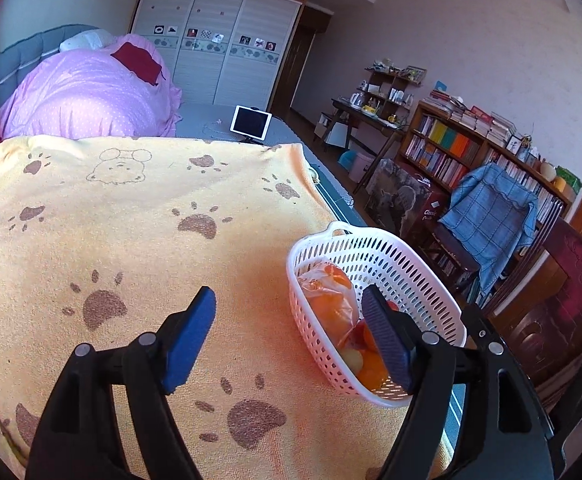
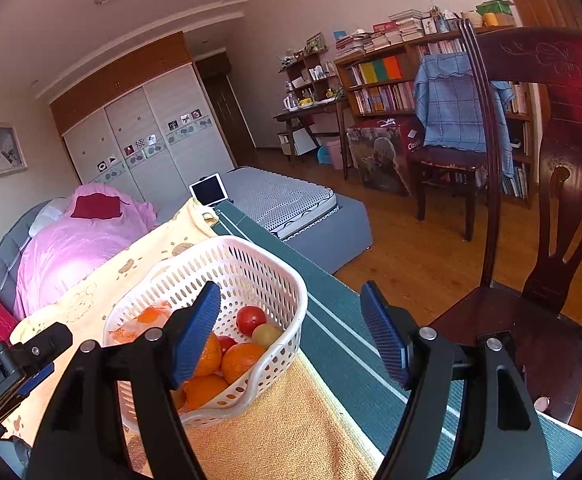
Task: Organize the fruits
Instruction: 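Move the left tool back over the loose orange on the towel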
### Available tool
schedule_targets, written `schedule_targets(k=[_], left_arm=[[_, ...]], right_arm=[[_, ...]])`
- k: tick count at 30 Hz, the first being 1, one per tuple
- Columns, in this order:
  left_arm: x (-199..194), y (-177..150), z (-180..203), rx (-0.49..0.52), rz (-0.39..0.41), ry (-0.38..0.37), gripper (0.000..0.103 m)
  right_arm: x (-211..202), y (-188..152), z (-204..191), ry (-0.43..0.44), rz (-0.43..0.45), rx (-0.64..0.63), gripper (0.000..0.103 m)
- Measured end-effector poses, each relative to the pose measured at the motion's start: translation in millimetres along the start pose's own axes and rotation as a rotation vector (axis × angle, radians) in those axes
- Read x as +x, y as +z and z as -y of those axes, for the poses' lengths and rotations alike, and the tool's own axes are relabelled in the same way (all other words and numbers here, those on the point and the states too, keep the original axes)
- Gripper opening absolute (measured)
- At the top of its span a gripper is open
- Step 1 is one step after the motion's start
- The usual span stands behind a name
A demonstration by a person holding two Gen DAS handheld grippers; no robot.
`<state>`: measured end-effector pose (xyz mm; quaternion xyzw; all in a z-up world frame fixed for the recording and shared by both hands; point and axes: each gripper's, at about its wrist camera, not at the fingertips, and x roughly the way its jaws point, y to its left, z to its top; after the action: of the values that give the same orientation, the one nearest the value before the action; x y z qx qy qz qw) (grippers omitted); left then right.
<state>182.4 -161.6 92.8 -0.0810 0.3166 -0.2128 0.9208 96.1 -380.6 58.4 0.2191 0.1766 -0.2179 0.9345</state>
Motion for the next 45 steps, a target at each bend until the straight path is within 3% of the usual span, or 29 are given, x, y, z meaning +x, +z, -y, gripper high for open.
schedule_targets(k=[13,24,30,34,45], left_arm=[[-29,-12,-23,-0.009,0.069,0.139,0.090],[-52,-25,-49,-0.042,0.075,0.219,0.091],[-69,-31,-63,-0.059,0.088,0.258,0.091],[-83,-37,-74,-0.058,0.102,0.313,0.091],[-114,-52,-114,-0.094,0.107,0.430,0.091]], right_arm=[[-3,0,-3,0.009,0.013,-0.012,0.074],[-6,0,-9,0.025,0.025,-0.032,0.076],[-18,1,-16,0.046,0.086,-0.071,0.076],[-24,-2,-22,0.054,0.117,-0.104,0.081],[-19,-5,-34,0.120,0.058,-0.163,0.082]])
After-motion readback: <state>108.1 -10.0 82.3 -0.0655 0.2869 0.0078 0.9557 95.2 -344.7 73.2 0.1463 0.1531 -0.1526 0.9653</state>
